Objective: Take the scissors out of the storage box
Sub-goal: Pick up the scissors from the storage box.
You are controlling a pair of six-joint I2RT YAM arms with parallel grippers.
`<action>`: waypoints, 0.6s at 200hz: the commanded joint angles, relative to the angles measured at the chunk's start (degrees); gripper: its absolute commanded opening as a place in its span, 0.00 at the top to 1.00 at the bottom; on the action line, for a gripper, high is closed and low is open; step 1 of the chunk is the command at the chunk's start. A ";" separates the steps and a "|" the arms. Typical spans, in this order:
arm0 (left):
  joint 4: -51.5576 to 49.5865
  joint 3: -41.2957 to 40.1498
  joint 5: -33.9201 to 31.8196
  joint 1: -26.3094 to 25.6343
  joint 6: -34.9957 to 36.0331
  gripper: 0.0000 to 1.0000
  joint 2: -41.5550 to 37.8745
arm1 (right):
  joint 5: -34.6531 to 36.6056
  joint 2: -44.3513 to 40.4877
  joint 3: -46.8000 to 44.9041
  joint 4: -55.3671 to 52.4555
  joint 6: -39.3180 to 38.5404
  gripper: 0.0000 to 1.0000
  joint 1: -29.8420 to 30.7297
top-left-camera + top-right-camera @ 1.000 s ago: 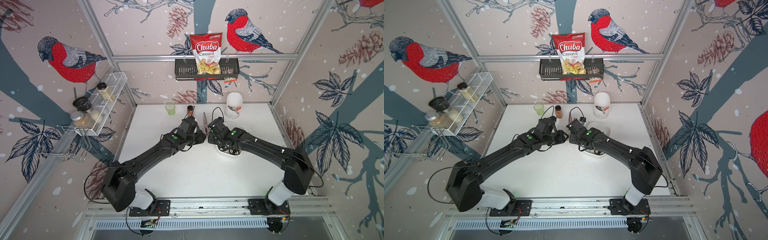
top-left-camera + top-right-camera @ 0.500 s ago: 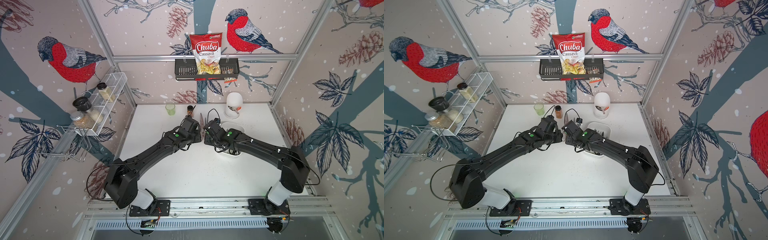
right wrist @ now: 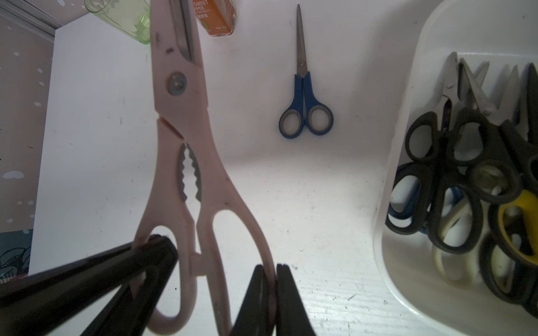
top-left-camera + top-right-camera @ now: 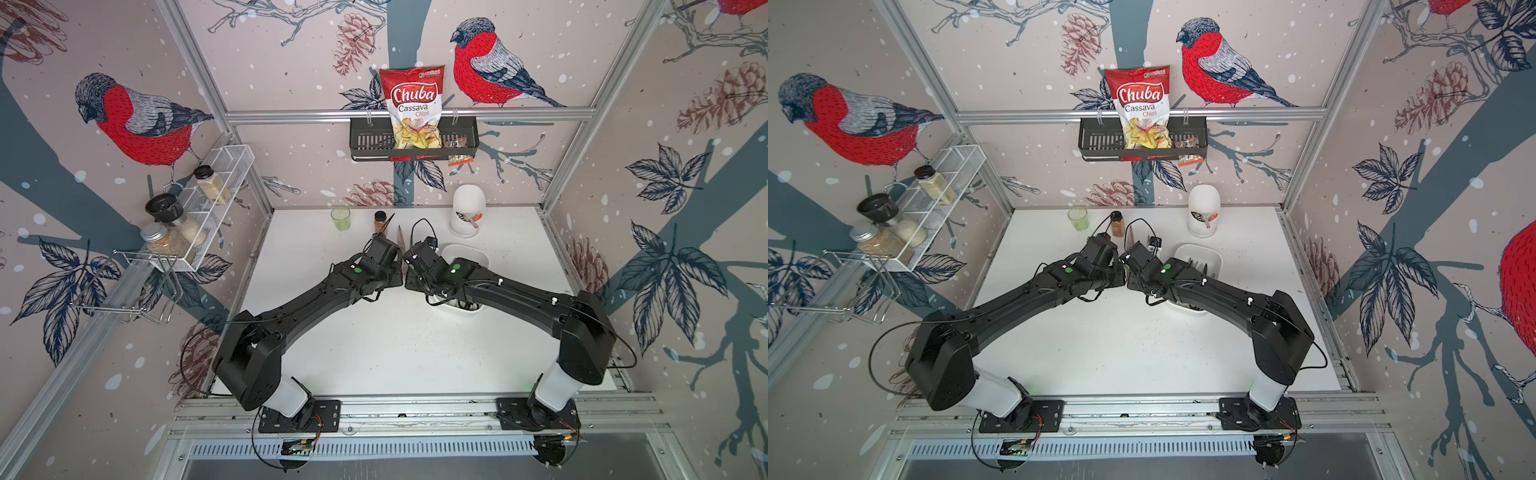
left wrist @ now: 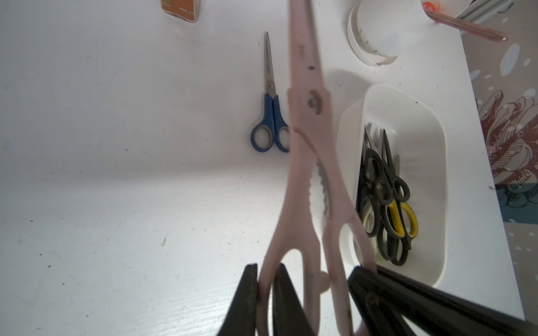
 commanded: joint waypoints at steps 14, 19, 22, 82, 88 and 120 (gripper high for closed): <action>0.09 1.26 0.97 -0.21 1.45 0.96 1.00 | 0.28 0.67 1.01 1.30 -0.07 1.00 0.14; 0.07 1.36 1.06 -0.24 1.38 0.97 1.08 | 0.26 0.72 1.07 1.37 -0.16 1.00 0.19; 0.04 1.35 1.02 -0.22 1.41 0.97 1.10 | 0.19 0.72 1.16 1.33 -0.24 1.00 0.18; 0.40 1.10 3.70 0.94 -0.83 0.98 2.01 | 0.53 0.19 1.12 0.50 -0.39 0.53 -1.10; 0.52 0.88 4.21 1.50 -1.02 0.98 2.16 | 0.53 -0.48 0.62 0.38 -0.25 0.51 -1.45; 0.97 0.56 4.80 4.35 0.46 0.98 3.55 | -1.10 -7.43 -4.86 3.51 0.40 0.44 -4.55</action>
